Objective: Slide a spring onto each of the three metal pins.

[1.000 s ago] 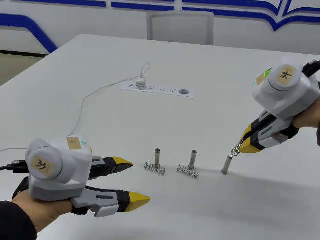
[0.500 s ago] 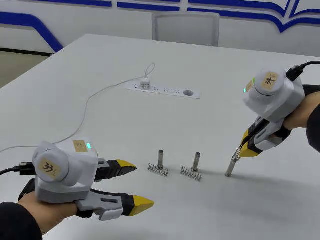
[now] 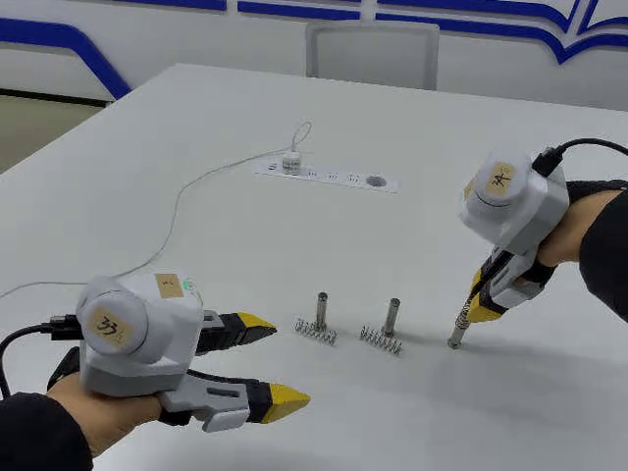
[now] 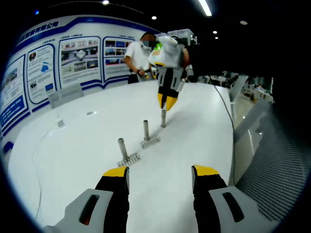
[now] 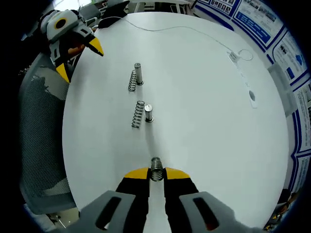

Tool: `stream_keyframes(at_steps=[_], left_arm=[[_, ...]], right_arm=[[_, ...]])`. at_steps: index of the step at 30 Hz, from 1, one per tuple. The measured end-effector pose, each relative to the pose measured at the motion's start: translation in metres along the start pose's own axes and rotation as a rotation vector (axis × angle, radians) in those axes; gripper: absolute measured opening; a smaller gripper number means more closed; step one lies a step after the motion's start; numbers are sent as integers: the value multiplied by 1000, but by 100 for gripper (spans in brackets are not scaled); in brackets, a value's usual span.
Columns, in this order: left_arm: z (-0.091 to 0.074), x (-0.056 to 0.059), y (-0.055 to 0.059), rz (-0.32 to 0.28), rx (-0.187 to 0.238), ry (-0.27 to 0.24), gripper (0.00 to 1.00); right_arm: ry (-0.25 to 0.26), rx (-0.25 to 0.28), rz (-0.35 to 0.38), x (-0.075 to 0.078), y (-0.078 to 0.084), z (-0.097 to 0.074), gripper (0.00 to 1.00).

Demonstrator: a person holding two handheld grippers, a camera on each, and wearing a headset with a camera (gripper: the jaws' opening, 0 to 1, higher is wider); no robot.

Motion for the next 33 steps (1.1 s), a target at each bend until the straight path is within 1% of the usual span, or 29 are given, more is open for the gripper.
stream_keyframes(at_steps=[3,7,13,17,18,22,27,30,32,33], left_arm=[[1,1,1,1,-3,5,53],[2,2,1,5,-7,7,53],[2,1,1,1,-6,3,52],[2,2,1,1,-6,4,52],[2,2,1,1,-6,3,52],[2,2,1,0,-6,2,52],[2,3,0,3,-7,4,52],[2,2,0,1,-6,3,52],[2,2,1,2,-6,3,52],[3,2,1,1,-6,3,52]], right_arm=[[-6,-19,7,3,3,7,12],[-7,-39,20,3,7,15,12],[-10,-50,40,3,15,25,12],[-9,-56,38,1,17,27,12],[-6,-50,37,2,16,27,12],[-3,-39,34,3,15,25,13],[17,-17,35,4,12,18,17],[44,-11,20,6,10,12,20],[60,-13,17,5,6,7,20],[68,-5,16,3,3,5,20]])
Point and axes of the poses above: the centre of the closed fingertips' face, and the gripper's own axes: z roughly forward along the fingers, x roughly to its right, y roughly out of its underside, the point moved 3 cm from there along -z, roughly backward along the fingers, and after that the axes turned 11 degrees about x, right-handed, at the moved point
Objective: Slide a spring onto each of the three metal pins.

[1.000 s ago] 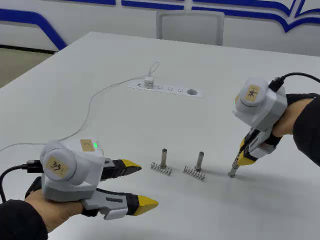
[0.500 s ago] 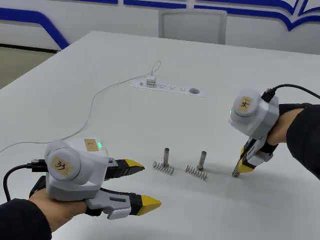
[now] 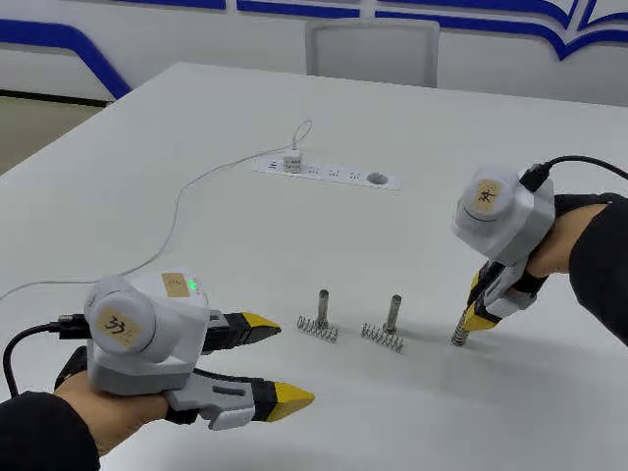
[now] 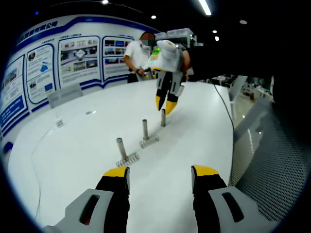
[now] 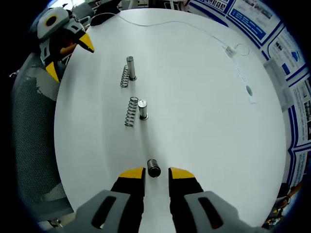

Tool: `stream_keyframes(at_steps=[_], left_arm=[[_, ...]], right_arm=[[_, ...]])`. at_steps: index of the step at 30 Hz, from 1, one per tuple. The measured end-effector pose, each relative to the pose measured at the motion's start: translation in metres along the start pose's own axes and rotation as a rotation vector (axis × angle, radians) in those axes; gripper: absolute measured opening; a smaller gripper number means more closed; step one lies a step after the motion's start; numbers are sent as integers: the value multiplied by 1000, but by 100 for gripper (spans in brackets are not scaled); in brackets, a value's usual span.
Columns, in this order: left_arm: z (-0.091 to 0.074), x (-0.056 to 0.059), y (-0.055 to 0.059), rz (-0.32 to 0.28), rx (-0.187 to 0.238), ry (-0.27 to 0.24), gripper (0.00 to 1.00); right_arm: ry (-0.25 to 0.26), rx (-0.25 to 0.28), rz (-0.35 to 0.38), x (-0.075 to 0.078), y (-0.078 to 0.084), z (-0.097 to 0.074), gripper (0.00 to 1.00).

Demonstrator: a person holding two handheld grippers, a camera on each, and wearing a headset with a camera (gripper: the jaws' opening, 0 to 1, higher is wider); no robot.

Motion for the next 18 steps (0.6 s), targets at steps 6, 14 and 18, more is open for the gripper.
stream_keyframes(at_steps=[6,14,18], left_arm=[[1,1,0,1,-2,3,52],[0,0,1,-2,-3,-2,52],[0,-1,1,-3,-5,-2,52]], right_arm=[[16,55,9,-6,-15,-1,19],[-18,148,74,-21,-33,14,18],[-44,159,91,-32,-36,26,18]])
Point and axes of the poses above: the centre of the closed fingertips' face, and the gripper's own axes: z roughly forward along the fingers, x roughly to its right, y roughly out of its underside, the point moved 3 cm from there along -z, roughly backward along the fingers, and after that the axes turned 11 degrees about x, right-handed, at the moved point
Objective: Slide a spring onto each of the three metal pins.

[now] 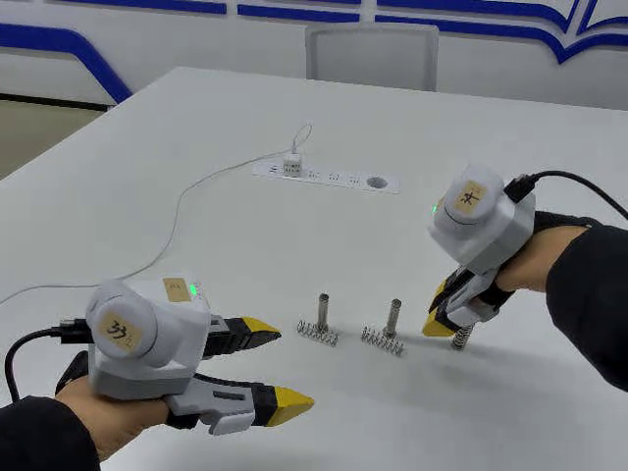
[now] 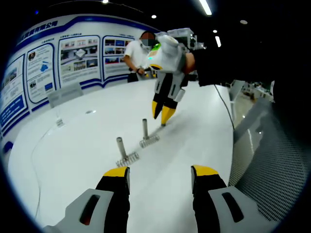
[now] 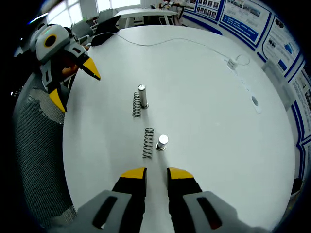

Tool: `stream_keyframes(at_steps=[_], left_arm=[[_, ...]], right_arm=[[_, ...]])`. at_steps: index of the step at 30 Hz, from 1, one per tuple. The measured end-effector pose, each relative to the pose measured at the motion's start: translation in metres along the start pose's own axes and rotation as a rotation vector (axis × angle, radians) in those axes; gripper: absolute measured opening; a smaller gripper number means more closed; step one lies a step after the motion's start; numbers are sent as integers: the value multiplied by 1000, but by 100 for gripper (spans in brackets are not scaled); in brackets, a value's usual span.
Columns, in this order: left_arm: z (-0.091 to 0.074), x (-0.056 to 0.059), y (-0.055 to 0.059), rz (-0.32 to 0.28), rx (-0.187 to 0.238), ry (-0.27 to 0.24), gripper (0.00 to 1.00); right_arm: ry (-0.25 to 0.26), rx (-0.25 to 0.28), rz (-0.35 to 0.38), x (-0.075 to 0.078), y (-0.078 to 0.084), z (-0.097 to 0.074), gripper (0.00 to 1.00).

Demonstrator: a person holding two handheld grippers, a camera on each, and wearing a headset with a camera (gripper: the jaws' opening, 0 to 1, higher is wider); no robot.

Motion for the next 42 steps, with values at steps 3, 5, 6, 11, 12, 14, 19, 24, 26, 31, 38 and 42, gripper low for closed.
stream_keyframes(at_steps=[3,5,6,11,12,14,19,24,26,31,38,42], left_arm=[[0,0,0,-2,0,0,52],[0,0,1,-2,-3,2,52],[0,0,1,-1,-3,3,52],[0,0,1,-3,-4,3,51],[0,0,2,-4,-4,4,51],[0,1,2,-3,-4,5,51],[0,1,2,-3,-8,7,51],[0,1,3,-2,-10,7,51],[0,1,3,-4,-9,6,51],[1,1,2,-2,-8,6,51],[2,3,3,12,-23,20,50],[5,2,3,17,-28,31,49]], right_arm=[[-8,15,20,-2,1,11,17],[-10,25,34,-4,-1,17,17],[-10,27,38,-5,-1,20,17],[-14,31,54,-9,-1,32,16],[-13,33,58,-9,0,34,16],[-12,33,65,-9,0,37,16],[-4,37,69,-7,1,41,14],[-4,23,56,-7,2,44,12],[-4,19,50,-6,3,45,12],[-6,13,29,-8,3,46,12],[-20,-1,4,-14,3,41,11],[-41,-14,-20,-20,2,32,11]])
Point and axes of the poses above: the centre of the closed fingertips' face, and the gripper's own axes: z roughly forward along the fingers, x roughly to its right, y roughly out of its underside, the point moved 3 cm from there along -z, roughly backward along the fingers, and after that the axes turned 11 degrees about x, right-handed, at the moved point
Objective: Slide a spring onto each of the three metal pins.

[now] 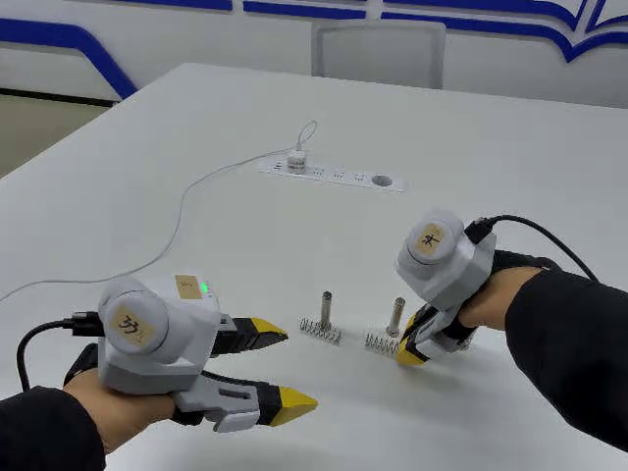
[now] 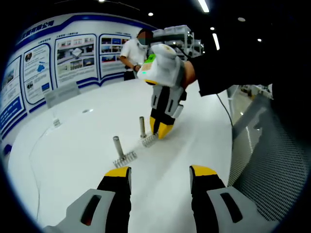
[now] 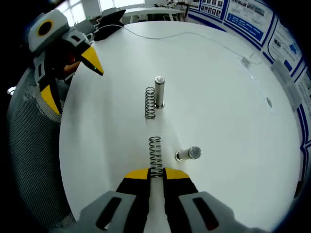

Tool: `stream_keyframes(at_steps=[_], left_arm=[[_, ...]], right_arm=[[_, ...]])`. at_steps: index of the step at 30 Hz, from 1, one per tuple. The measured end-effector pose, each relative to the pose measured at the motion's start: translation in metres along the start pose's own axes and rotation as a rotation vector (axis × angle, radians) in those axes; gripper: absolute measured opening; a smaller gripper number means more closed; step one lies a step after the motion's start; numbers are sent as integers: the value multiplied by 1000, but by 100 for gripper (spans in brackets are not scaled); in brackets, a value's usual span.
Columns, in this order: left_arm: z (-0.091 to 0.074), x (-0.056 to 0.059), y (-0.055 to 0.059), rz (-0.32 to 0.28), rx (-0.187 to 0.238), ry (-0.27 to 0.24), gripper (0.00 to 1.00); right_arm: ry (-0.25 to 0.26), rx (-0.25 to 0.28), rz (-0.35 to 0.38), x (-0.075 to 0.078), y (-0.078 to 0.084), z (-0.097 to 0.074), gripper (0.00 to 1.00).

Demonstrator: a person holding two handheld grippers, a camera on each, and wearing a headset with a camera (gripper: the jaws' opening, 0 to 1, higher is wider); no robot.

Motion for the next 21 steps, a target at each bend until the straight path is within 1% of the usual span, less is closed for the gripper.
stream_keyframes(at_steps=[4,10,15,21], left_arm=[[5,1,-1,17,-12,20,48],[14,2,-4,50,-26,51,45],[18,2,-9,67,-19,64,41],[23,3,-12,75,-18,80,37]], right_arm=[[-35,-1,-21,-9,-4,-9,11],[-95,-4,-66,-28,-15,-22,11],[-122,-4,-101,-39,-23,-27,11],[-143,8,-143,-49,-35,-31,11]])
Point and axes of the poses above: the centre of the closed fingertips' face, and the gripper's own axes: z roughly forward along the fingers, x roughly to its right, y roughly out of its underside, the point moved 3 cm from there along -z, roughly backward along the fingers, and after that the axes turned 11 degrees about x, right-handed, at the moved point
